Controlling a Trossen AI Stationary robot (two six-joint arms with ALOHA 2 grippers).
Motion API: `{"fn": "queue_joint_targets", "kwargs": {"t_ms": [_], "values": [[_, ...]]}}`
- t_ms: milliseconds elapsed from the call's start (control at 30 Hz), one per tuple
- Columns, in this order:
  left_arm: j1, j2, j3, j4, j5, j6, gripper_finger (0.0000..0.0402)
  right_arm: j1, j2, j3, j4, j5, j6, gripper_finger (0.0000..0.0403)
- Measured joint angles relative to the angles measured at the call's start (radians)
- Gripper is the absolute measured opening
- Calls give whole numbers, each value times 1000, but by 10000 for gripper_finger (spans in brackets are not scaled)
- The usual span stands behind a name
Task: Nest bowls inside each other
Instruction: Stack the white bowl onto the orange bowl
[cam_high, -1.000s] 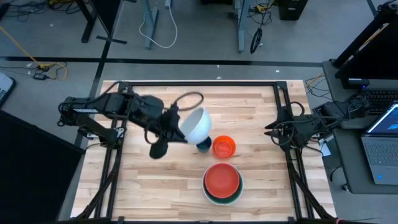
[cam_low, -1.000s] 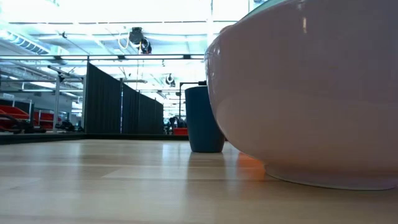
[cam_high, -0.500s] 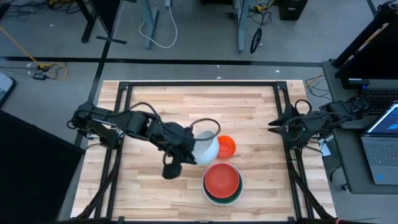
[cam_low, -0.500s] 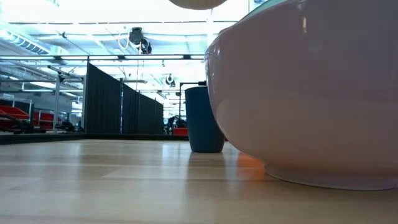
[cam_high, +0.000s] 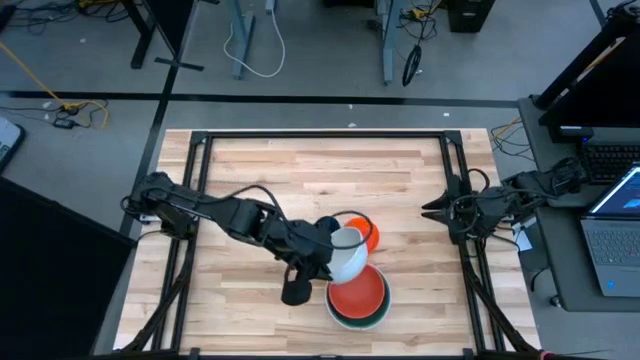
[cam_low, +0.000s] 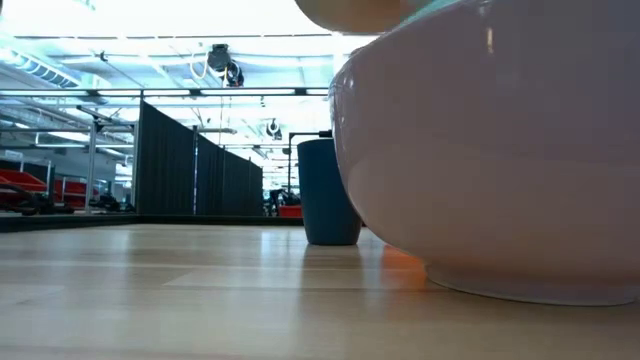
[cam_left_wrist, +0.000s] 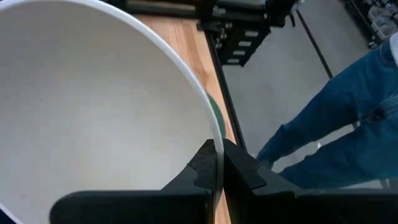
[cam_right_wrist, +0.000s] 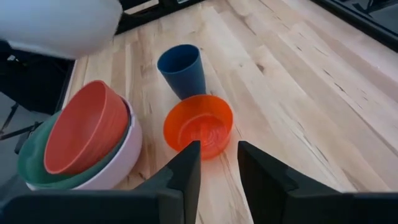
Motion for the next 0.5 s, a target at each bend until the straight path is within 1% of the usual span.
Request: {"fn": "queue_joint_targets", "kwargs": {"t_ms": [300, 500], "values": [[-40, 116, 0, 1, -4, 24, 0, 0, -12, 0, -1, 0, -13, 82], [-54, 156, 0, 11, -27, 34, 0, 0, -21, 0, -2, 1, -16, 82]]}}
